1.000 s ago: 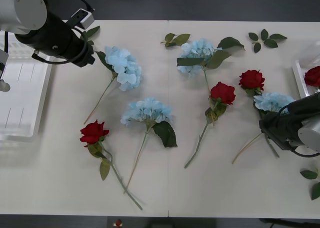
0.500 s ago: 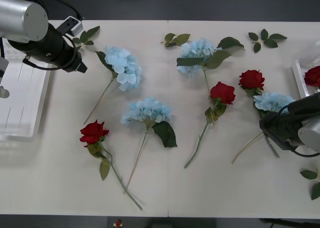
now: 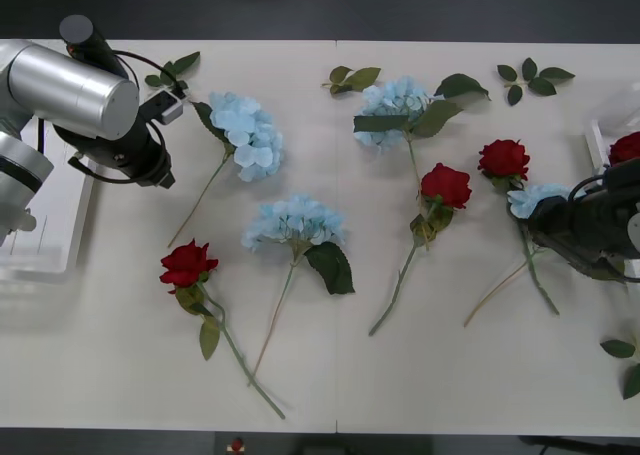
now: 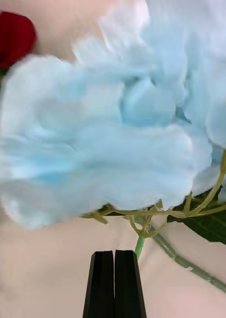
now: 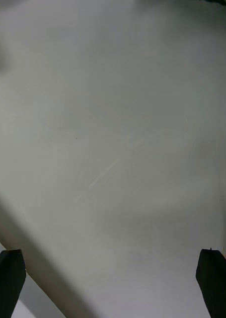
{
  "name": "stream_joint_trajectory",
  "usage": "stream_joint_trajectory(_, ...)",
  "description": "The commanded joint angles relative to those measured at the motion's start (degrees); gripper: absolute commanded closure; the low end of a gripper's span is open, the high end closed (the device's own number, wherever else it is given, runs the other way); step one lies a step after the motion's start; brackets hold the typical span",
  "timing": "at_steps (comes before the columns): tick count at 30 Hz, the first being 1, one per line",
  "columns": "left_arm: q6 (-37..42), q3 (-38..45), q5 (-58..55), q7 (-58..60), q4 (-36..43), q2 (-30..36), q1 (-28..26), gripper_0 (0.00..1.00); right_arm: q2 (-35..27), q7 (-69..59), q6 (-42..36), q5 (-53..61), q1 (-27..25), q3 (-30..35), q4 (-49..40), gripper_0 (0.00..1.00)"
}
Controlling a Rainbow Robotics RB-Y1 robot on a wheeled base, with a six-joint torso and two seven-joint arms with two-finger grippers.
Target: Put the red flowers into the right box and the blue flowers into the left box
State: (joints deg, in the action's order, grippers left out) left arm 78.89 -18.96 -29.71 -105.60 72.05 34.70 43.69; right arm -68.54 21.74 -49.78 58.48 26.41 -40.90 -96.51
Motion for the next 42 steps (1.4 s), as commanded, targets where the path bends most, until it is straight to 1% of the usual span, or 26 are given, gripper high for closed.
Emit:
stream_joint_trajectory(1,-2.5,-3.1,0.1,2.5,0.4,0.9,0.5,0.0,-5.7,5.0,0.0,3.7,1.1,1.0,-5.1,0.43)
stream_joint_trajectory(2,-2.8,-3.6,0.1,2.8,0.3,0.6,0.5,0.0,-6.4,5.0,-0.1,5.0,1.1,1.1,-5.9,0.28)
stream_joint_trajectory(3,-3.0,-4.2,0.0,2.9,0.3,0.4,0.5,0.0,-7.4,5.2,-0.2,6.5,1.1,1.3,-7.1,0.11)
stream_joint_trajectory(5,-3.3,-4.7,0.0,3.2,0.4,-0.2,0.5,0.0,-8.5,5.4,-0.2,6.8,1.1,1.5,-9.5,0.0)
stream_joint_trajectory(9,-3.6,-5.4,0.0,3.6,0.3,-1.7,0.5,0.0,-9.8,4.7,-0.2,7.0,1.1,2.1,-12.6,0.0)
stream_joint_trajectory(12,-3.6,-5.5,-0.3,4.0,0.3,-2.8,0.6,0.0,-9.5,1.1,-1.2,7.4,1.1,3.7,-14.6,0.0)
stream_joint_trajectory(16,-3.6,-5.5,-0.8,4.4,0.3,-3.8,0.5,0.0,-7.7,-3.9,-6.6,7.2,1.4,6.4,-16.3,0.0)
stream_joint_trajectory(17,-3.6,-5.5,-1.1,4.7,0.3,-4.3,0.5,0.0,-6.8,-5.8,-9.1,6.7,2.1,6.7,-16.7,0.0)
stream_joint_trajectory(18,-3.6,-5.5,-1.1,4.8,0.3,-4.4,0.5,0.0,-6.4,-6.6,-10.1,6.6,2.4,6.6,-16.7,0.0)
stream_joint_trajectory(19,-3.6,-5.5,-1.2,5.1,0.3,-4.9,0.5,0.0,-5.4,-8.9,-12.6,6.3,3.0,6.6,-16.7,0.0)
stream_joint_trajectory(23,-3.8,-5.5,-1.2,6.0,-0.1,-6.1,0.6,0.0,-2.7,-13.9,-17.5,4.1,3.1,6.3,-16.2,0.0)
stream_joint_trajectory(27,-5.6,-5.5,-1.2,6.6,-1.4,-6.8,0.6,0.0,-0.4,-17.2,-17.7,1.7,3.1,4.8,-14.6,0.0)
stream_joint_trajectory(34,-6.1,-5.6,-1.2,6.8,-2.1,-6.8,0.6,0.0,3.6,-16.6,-16.8,-5.3,3.6,1.7,-9.4,0.0)
stream_joint_trajectory(42,-7.3,-7.3,-1.2,8.0,-2.1,-6.8,0.6,0.0,3.8,-16.0,-13.3,-8.0,4.6,-3.1,-5.4,0.0)
